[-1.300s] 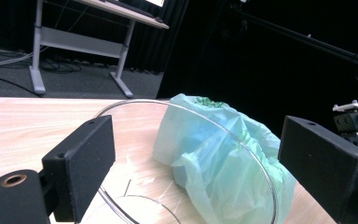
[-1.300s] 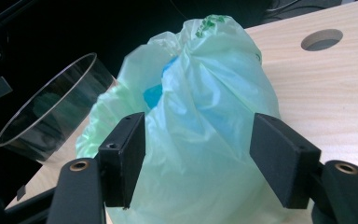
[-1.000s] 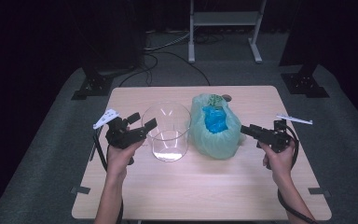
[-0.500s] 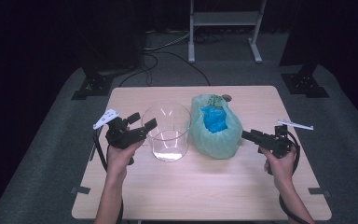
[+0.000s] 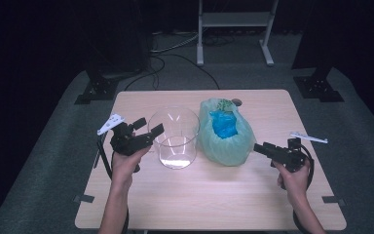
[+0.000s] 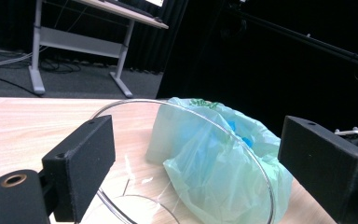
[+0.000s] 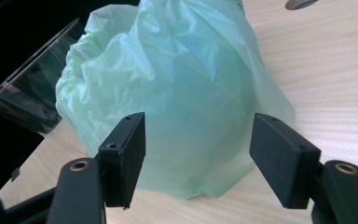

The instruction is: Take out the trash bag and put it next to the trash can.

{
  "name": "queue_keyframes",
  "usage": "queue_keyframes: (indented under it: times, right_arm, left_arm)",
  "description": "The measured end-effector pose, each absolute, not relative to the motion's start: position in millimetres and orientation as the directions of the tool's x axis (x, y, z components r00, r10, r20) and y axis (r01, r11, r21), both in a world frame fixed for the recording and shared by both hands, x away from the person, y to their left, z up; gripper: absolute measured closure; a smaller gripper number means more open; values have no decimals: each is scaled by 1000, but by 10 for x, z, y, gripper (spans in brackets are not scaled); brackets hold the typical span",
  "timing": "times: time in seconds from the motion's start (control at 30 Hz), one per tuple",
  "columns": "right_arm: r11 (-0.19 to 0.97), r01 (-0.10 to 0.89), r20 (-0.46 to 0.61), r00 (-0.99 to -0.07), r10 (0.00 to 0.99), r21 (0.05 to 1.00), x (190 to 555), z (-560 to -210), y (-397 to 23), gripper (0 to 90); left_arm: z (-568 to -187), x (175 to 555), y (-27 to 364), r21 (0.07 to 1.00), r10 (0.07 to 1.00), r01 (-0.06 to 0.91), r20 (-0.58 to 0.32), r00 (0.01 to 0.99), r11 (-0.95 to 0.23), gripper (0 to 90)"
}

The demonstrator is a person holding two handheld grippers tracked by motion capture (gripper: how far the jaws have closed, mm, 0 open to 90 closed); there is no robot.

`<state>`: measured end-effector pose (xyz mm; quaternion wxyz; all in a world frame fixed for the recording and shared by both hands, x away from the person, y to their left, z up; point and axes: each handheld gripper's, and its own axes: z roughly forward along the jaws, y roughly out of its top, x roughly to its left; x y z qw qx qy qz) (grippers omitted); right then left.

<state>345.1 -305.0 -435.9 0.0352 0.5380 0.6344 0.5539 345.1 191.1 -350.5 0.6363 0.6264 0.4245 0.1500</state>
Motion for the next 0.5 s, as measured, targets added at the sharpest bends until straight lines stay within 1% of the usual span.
queue_keyframes:
  times: [0.3, 0.5]
  right_arm:
    - [-193, 643, 542, -404, 736, 741, 3353, -4435, -3120, 354]
    - [-194, 636, 530, -393, 751, 747, 3219, -4510, -3182, 354]
  left_arm:
    - [-3506, 3447, 1910, 925, 724, 339, -351, 594, 171, 98]
    - [-3489, 3433, 1919, 927, 725, 332, -348, 594, 174, 98]
